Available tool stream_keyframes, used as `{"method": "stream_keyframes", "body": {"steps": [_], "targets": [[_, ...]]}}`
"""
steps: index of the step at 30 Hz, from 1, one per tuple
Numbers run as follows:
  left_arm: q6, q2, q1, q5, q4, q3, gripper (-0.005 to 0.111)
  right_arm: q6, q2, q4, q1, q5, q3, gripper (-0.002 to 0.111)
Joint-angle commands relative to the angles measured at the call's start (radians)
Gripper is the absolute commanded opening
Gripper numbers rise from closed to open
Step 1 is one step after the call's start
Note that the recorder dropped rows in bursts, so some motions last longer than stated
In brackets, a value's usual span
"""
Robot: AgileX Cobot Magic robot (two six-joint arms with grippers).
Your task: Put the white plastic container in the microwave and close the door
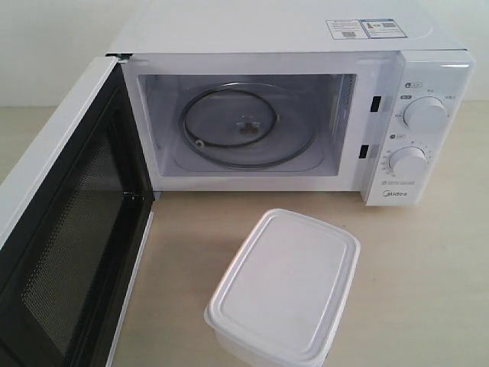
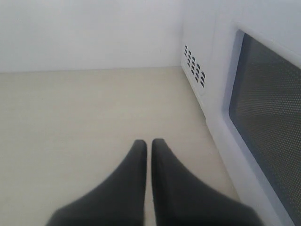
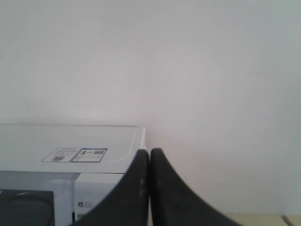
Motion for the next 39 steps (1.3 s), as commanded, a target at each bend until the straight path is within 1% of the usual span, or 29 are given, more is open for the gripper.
{"method": "stream_keyframes", "body": {"steps": [1, 4, 9, 15, 18, 21, 23, 25, 27, 29, 31, 36, 39], "targets": [[-0.008, -0.004, 0.002, -0.001, -0.001, 0.004, 0.004, -0.004, 0.159, -0.004, -0.006, -0.03, -0.065, 0.0], [-0.008, -0.004, 0.002, -0.001, -0.001, 0.004, 0.004, 0.004, 0.215, -0.004, -0.006, -0.064, -0.065, 0.0], [-0.008, -0.004, 0.002, -0.001, -0.001, 0.004, 0.004, 0.016, 0.256, -0.004, -0.006, -0.068, -0.065, 0.0], [-0.008, -0.004, 0.002, -0.001, -0.001, 0.004, 0.004, 0.106, 0.265, -0.004, -0.006, -0.077, -0.065, 0.0], [-0.008, -0.004, 0.002, -0.001, -0.001, 0.004, 0.004, 0.117, 0.311, -0.004, -0.006, -0.08, -0.065, 0.0], [-0.008, -0.004, 0.002, -0.001, -0.001, 0.004, 0.004, 0.184, 0.382, -0.008, -0.006, -0.078, -0.058, 0.0], [-0.008, -0.004, 0.002, -0.001, -0.001, 0.004, 0.004, 0.231, 0.436, -0.063, -0.003, -0.085, -0.054, 0.0], [-0.008, -0.004, 0.002, -0.001, -0.001, 0.004, 0.004, 0.294, 0.479, -0.151, 0.008, -0.13, -0.037, 0.0], [-0.008, -0.004, 0.002, -0.001, -0.001, 0.004, 0.004, 0.349, 0.523, -0.235, 0.029, -0.215, -0.008, 0.0], [-0.008, -0.004, 0.002, -0.001, -0.001, 0.004, 0.004, 0.361, 0.569, -0.319, 0.046, -0.328, 0.028, 0.0], [-0.008, -0.004, 0.002, -0.001, -0.001, 0.004, 0.004, 0.364, 0.613, -0.368, 0.054, -0.4, 0.059, 0.0], [-0.008, -0.004, 0.002, -0.001, -0.001, 0.004, 0.004, 0.408, 0.735, -0.461, 0.054, -0.438, 0.102, 0.0], [-0.008, -0.004, 0.002, -0.001, -0.001, 0.004, 0.004, 0.408, 0.828, -0.561, 0.054, -0.494, 0.102, 0.0]]}}
